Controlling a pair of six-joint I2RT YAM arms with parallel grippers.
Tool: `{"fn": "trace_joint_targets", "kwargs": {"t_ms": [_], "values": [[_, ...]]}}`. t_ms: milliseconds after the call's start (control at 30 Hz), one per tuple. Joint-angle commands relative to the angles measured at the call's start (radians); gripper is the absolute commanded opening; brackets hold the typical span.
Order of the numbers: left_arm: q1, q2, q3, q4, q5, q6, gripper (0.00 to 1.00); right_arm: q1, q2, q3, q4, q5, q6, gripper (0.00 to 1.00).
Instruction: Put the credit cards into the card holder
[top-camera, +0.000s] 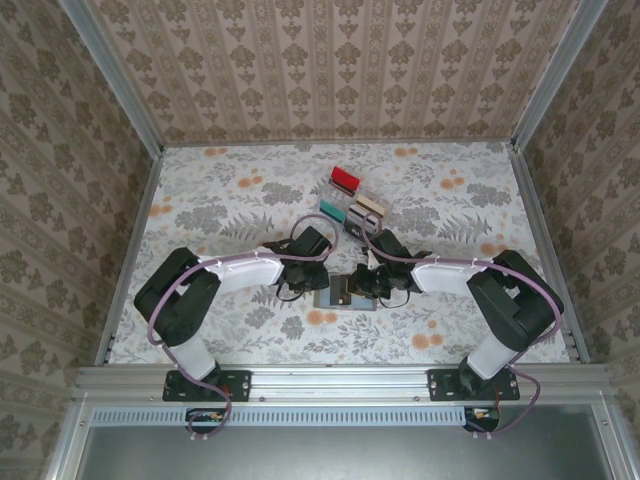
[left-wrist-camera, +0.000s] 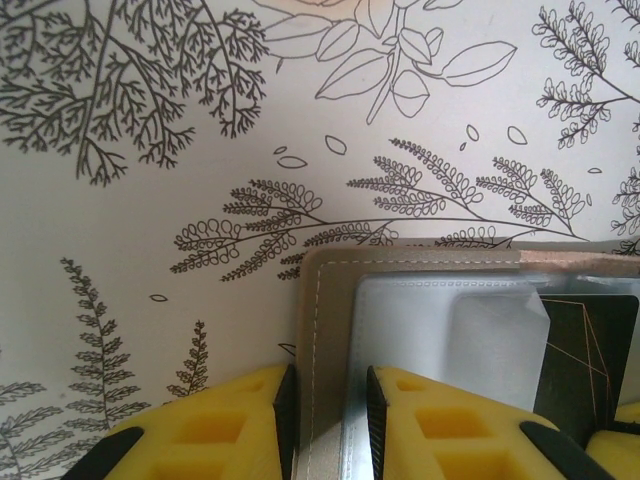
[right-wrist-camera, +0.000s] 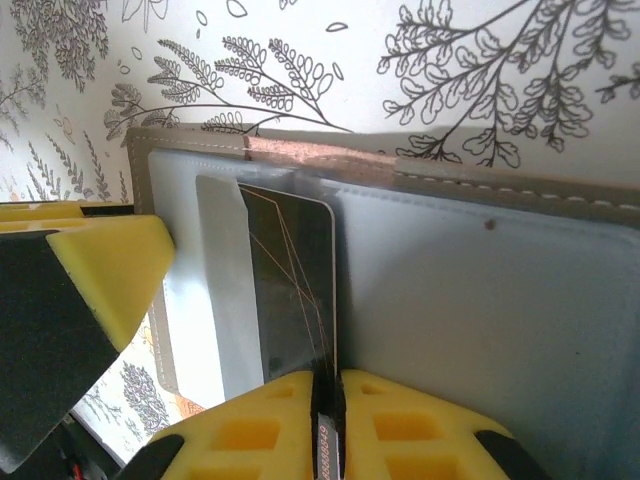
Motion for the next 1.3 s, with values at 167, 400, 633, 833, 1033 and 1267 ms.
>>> {"fn": "trace_joint_targets", "kwargs": {"t_ms": [167, 400, 633, 833, 1033, 1267], "values": [[-0.008, -0.003, -0.002, -0.014, 0.015, -0.008, 0.28, 0.008, 0.057, 0.03, 0.042, -0.058, 0.002, 0.11], [-0.008, -0.021, -0.012, -0.008, 0.01, -0.02, 0.32, 0.02, 0.089, 0.052, 0.086, -0.083, 0.043, 0.11], [-0.007, -0.026, -0.021, -0.001, 0.01, -0.028, 0.34, 0.032, 0.129, 0.08, 0.115, -0.129, 0.049, 0.12], [-0.007, -0.028, -0.022, -0.021, -0.009, -0.032, 0.34, 0.034, 0.108, 0.095, 0.065, -0.111, 0.03, 0.16], [0.0, -0.026, -0.033, -0.034, -0.023, -0.032, 0.33, 0.034, -0.006, 0.13, -0.193, 0.08, -0.088, 0.23], [0.002, -0.011, -0.031, -0.035, -0.019, -0.02, 0.31, 0.033, 0.012, 0.124, -0.326, 0.196, -0.143, 0.2]]}}
